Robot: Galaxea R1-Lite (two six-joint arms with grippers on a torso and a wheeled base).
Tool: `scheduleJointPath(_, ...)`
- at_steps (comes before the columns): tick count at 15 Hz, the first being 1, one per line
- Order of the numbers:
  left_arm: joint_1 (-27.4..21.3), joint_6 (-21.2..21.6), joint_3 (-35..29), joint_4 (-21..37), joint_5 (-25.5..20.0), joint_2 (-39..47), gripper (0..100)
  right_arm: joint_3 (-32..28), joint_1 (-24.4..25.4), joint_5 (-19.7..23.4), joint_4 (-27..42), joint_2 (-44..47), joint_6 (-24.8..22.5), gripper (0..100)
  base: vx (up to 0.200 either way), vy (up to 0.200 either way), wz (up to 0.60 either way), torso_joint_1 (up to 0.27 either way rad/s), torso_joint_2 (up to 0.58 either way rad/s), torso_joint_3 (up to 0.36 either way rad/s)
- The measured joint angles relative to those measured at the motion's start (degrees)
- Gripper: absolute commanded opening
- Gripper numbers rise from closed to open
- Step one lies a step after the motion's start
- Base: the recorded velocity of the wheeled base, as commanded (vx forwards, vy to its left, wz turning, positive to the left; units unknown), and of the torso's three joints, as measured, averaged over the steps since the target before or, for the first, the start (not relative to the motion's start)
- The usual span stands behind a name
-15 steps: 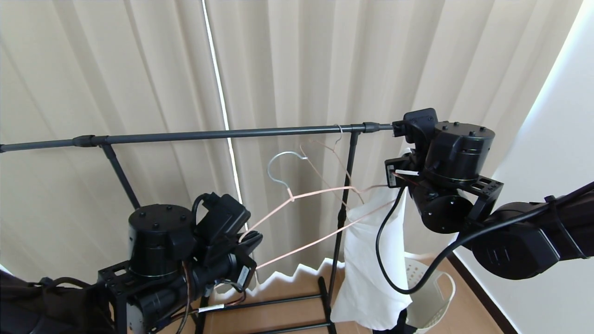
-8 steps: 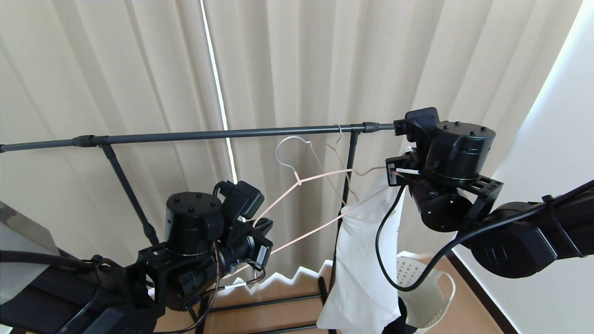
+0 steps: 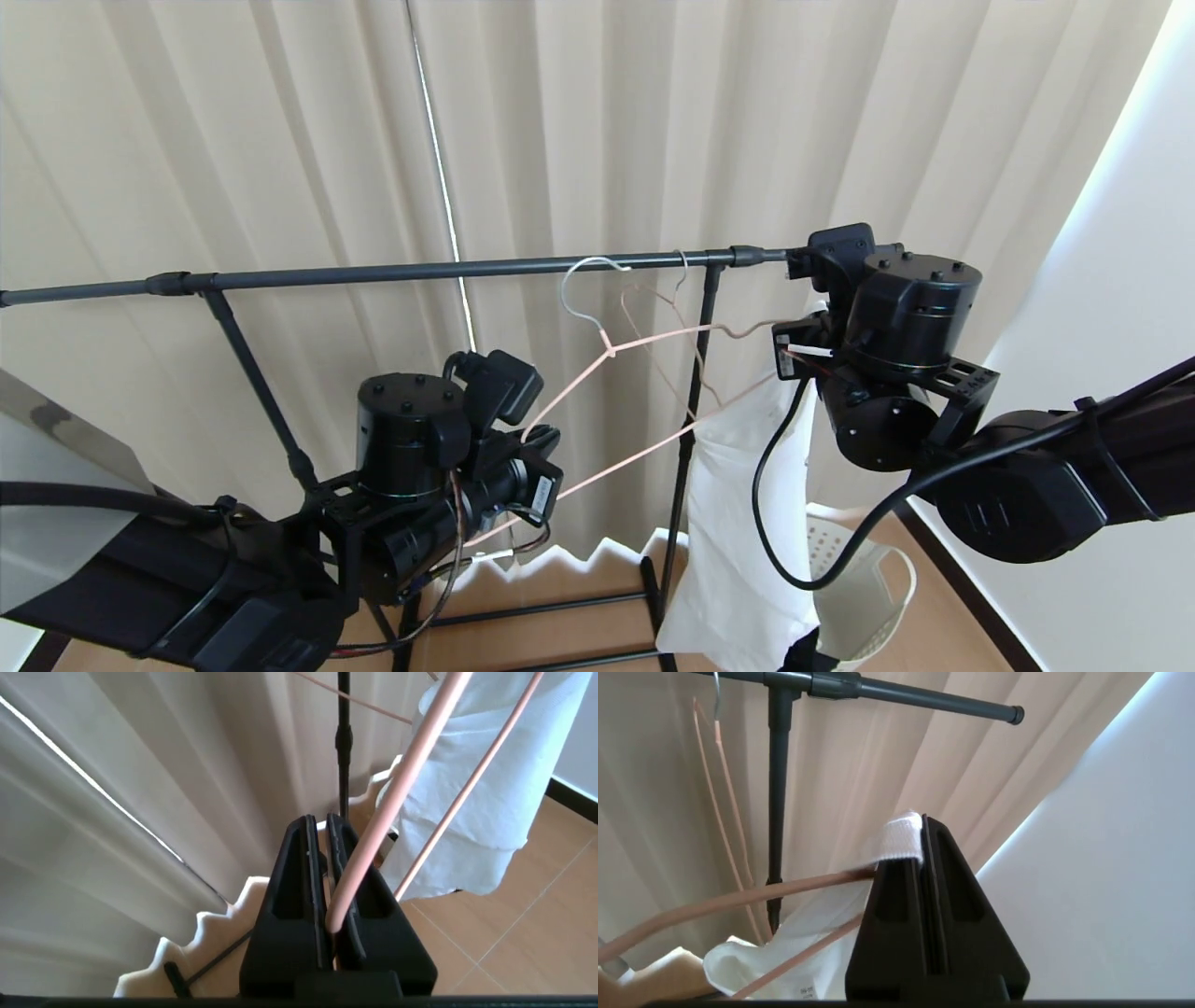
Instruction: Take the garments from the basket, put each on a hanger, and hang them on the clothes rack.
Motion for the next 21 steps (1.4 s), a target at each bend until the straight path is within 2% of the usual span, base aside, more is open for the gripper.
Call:
scheduleJointPath(9,-1.29,0.04,-2.45,0.46,0.05,1.9,0,0.88,3.18,-1.12,-0.17,-0.5,0.09,0,0.0,0.0,0.0,0.0,0.0,0.0)
scheduleJointPath(21,-3.24,0.0,-2.12,0.33,1.26,2.32,0,2.27,12.3,-2.68,-7.67,-0.55,0.18,0,0.0,0.0,0.0,0.0,0.0,0.0)
